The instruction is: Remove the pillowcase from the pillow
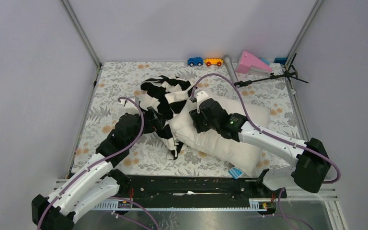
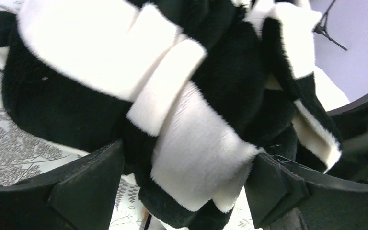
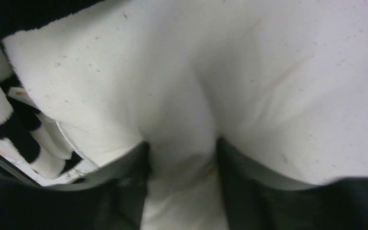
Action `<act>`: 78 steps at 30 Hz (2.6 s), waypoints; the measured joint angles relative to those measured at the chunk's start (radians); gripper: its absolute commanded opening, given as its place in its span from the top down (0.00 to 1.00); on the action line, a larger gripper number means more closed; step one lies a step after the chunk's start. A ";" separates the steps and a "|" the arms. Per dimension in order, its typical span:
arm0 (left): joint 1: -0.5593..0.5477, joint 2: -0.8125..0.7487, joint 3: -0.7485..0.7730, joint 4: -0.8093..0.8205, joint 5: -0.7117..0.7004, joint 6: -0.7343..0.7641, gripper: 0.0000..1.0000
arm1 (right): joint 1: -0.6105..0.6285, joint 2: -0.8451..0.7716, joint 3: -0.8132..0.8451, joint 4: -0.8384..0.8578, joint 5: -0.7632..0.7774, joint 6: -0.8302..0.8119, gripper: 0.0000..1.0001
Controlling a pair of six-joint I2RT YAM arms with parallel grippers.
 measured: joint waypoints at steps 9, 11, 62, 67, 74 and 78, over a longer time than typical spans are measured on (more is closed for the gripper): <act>-0.013 0.208 0.157 -0.028 0.109 0.057 0.02 | 0.000 -0.055 -0.077 0.099 -0.033 0.051 1.00; -0.023 0.266 0.190 -0.039 0.107 0.071 0.06 | 0.000 -0.077 -0.093 0.114 -0.041 0.053 1.00; 0.123 -0.100 -0.077 -0.027 -0.422 -0.208 1.00 | -0.326 -0.822 -0.446 0.051 0.341 0.322 0.35; 0.123 -0.033 -0.046 -0.011 -0.334 -0.157 1.00 | -0.328 -0.692 -0.375 0.126 0.072 0.251 0.00; 0.123 -0.028 -0.037 0.023 -0.261 -0.142 1.00 | -0.315 -0.430 -0.207 0.071 -0.338 0.159 0.00; 0.123 -0.005 -0.036 0.038 -0.228 -0.133 1.00 | -0.216 -0.291 -0.117 -0.098 -0.291 0.120 0.00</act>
